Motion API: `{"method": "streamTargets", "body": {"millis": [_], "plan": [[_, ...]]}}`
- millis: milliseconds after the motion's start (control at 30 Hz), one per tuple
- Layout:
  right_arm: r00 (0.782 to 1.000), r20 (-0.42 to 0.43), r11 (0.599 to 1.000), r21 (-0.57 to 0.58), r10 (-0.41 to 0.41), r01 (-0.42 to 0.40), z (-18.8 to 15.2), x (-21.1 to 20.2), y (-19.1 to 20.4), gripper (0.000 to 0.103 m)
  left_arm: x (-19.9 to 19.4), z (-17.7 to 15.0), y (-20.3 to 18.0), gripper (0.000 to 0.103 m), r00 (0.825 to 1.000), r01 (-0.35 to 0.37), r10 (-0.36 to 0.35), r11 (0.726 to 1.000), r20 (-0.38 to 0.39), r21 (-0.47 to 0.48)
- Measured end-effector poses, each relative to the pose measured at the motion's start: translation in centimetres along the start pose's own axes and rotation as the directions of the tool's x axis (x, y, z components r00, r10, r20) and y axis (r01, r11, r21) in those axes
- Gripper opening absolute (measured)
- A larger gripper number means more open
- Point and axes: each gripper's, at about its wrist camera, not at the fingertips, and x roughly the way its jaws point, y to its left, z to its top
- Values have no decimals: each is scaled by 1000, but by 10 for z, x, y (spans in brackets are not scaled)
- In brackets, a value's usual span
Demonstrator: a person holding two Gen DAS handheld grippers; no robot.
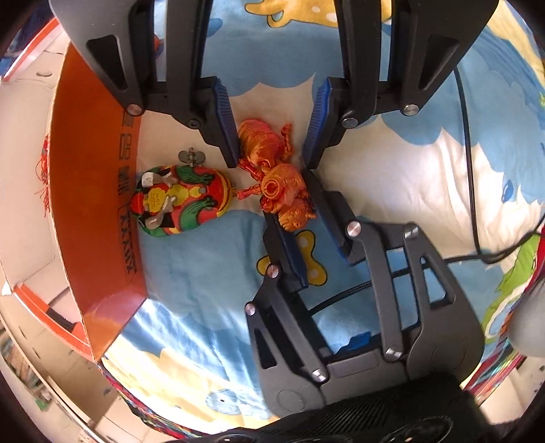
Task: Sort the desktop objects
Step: 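Close both grippers on the orange knotted toy from opposite sides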
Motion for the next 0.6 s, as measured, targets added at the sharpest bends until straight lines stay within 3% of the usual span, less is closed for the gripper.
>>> {"method": "streamTargets", "body": {"millis": [367,467,600], "plan": [[998,29,999,20,-49,49,-4,-8,10,29,-24,-2,3,19,1000,-6,6,1000,1,-16],[997,53,995,83,-52,47,-6,-12,1,25,-34,0,7,19,1000,-6,7,999,12,-47],[996,57,995,75,-74,69,-3,-14,2,24,-43,1,4,19,1000,-19,19,1000,0,-12]]}}
